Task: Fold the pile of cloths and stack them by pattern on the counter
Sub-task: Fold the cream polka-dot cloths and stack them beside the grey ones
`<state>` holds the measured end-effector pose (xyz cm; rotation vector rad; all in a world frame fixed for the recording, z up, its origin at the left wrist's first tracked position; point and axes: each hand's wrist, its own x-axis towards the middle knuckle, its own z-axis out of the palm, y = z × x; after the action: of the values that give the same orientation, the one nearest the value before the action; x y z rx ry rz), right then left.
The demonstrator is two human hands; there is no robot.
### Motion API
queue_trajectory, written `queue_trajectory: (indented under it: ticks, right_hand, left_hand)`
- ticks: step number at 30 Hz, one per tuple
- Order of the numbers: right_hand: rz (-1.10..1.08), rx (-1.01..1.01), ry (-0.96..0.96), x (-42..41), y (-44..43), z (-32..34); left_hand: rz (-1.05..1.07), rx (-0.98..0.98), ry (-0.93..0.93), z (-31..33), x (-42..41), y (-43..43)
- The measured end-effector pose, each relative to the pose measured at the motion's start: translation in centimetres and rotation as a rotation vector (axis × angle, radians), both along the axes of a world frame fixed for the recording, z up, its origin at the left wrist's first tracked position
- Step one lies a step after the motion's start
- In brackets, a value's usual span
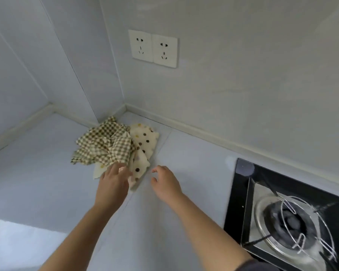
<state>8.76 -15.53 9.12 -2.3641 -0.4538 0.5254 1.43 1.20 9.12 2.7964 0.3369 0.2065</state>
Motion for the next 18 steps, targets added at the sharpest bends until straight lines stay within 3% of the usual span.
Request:
queue_trajectory:
  ticks: [4,10,14,18]
  right_hand:
    - [-0.1,0.003,-0.008,2.4,5.4,-1.9]
    - [-0.154,-0.124,-0.27,4.7,8.0,-5.5]
    - [-0.218,-0.016,-0.318,5.2,7.0,-6.4]
    - [-0.494,0.195,-0.24,5.6,4.2,-7.0]
  left_hand:
    - [-0.153,0.174,0.021,-0.9,5.5,3.1]
    - [-0.144,0.044,0.022,-6.3,7.7,6.0]
    - [-0.118,0.01,-0.106,-8.0,7.3,7.7]
    - [-0.108,0.01,-0.193,-8.7,7.3,8.9]
